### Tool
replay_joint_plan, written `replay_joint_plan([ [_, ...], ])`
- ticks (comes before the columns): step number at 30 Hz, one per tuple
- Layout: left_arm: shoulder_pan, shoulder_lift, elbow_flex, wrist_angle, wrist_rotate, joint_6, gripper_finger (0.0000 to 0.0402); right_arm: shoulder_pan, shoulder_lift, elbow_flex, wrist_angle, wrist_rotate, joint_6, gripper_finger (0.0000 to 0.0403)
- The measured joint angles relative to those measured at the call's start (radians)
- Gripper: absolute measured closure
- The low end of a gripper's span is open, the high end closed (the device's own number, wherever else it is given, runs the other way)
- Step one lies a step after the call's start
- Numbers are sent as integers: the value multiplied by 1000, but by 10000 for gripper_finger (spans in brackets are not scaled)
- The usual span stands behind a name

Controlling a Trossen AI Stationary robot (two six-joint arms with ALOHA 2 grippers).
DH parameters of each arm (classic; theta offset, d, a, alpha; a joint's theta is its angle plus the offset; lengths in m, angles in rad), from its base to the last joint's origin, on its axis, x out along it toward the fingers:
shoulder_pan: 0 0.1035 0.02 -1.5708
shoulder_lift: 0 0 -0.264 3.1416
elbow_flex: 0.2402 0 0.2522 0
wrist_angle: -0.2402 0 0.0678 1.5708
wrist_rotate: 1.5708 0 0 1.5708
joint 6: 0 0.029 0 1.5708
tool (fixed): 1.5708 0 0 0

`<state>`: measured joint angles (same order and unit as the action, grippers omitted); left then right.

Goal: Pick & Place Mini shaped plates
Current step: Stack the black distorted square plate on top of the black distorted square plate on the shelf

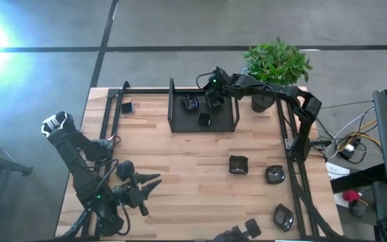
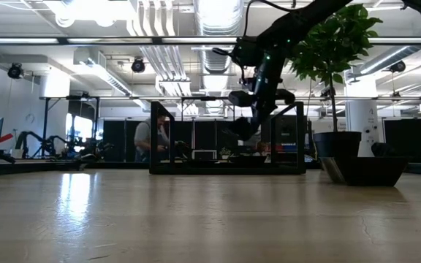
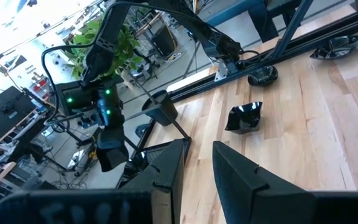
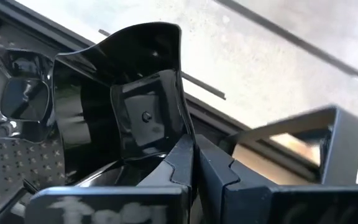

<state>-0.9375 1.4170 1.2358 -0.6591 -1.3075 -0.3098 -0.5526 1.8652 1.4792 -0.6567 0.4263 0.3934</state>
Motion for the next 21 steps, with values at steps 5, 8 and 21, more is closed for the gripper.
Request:
replay_joint_plan([
  [5, 0, 0, 0, 0, 0, -3, 319, 2, 0, -7, 24, 2, -44, 394],
  [8, 0, 0, 0, 0, 0, -4, 319, 0, 0, -11, 24, 33, -6, 394],
  [21, 0, 0, -4, 0, 6, -31, 319, 12, 44, -13, 31, -8, 40, 394],
])
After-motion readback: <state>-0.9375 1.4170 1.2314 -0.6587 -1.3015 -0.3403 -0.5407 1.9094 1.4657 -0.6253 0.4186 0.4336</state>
